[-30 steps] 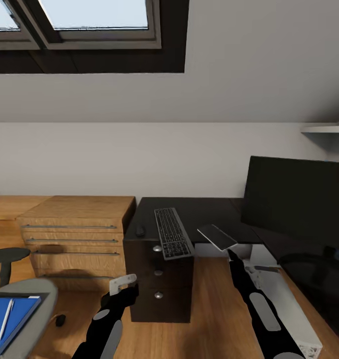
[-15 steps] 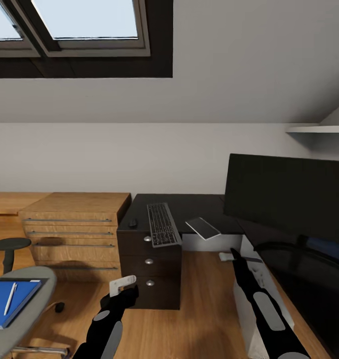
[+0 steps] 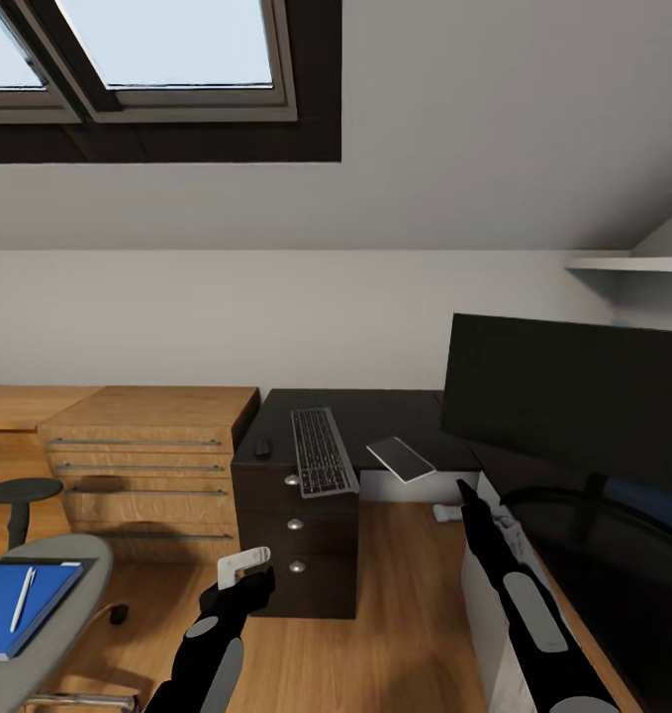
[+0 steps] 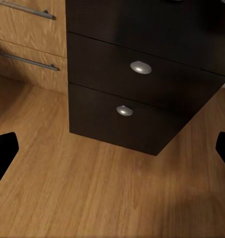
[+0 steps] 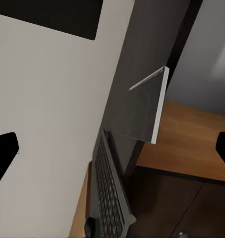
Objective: In the bedroom, organize the workspace by keeping the computer under the desk, ensuring the monitor is on the desk, placing the keyboard on the desk next to the monitor, placing the mouse on the desk next to the keyboard, moving the folder from the swivel chair onto the desk next to the mouse, stacking the notebook on top of the folder with the pen on top of the notebook, and positioning the swivel chair next to the desk.
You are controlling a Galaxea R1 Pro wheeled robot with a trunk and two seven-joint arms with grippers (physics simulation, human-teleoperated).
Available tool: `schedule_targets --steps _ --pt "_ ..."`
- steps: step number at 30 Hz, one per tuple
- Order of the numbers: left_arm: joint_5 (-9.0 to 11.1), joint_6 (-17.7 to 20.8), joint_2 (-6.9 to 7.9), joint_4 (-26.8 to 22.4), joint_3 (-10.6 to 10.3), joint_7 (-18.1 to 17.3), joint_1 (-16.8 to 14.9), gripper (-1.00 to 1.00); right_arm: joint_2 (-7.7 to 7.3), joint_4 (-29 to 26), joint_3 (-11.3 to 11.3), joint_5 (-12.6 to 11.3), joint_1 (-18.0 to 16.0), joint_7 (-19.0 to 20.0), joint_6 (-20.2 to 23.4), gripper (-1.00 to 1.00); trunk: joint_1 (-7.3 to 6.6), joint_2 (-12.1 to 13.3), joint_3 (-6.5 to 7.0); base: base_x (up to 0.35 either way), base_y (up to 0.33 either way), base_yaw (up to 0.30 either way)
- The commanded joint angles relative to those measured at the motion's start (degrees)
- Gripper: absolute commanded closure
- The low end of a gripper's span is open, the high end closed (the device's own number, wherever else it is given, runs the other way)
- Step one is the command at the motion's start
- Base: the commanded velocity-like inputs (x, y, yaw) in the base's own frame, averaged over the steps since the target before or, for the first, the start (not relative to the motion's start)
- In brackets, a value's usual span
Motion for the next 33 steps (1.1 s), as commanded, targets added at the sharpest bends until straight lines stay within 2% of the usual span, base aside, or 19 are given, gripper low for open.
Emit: schedule_targets --steps 1,21,33 --pt "0.60 0.13 0.02 -0.07 -0.10 0.53 -0.04 -1.00 0.07 -0.06 -0.27 -0.54 -0.02 0.25 0.51 -1.00 -0.23 0.38 0.12 0.000 0.000 0.000" --pt "0.71 0.32 0.02 0.14 0.18 1.09 -0.04 -1.00 0.51 0.15 -0.44 -0.85 0.03 0.21 0.11 -1.00 -4.62 8.40 3.71 0.000 0.000 0.000" --pt "0.78 0.38 0.01 2.95 -0.01 1.12 -0.04 -1.00 0.58 0.18 -0.52 -0.89 0.03 0.06 -0.06 -1.00 -7.26 13.21 5.86 0.000 0.000 0.000"
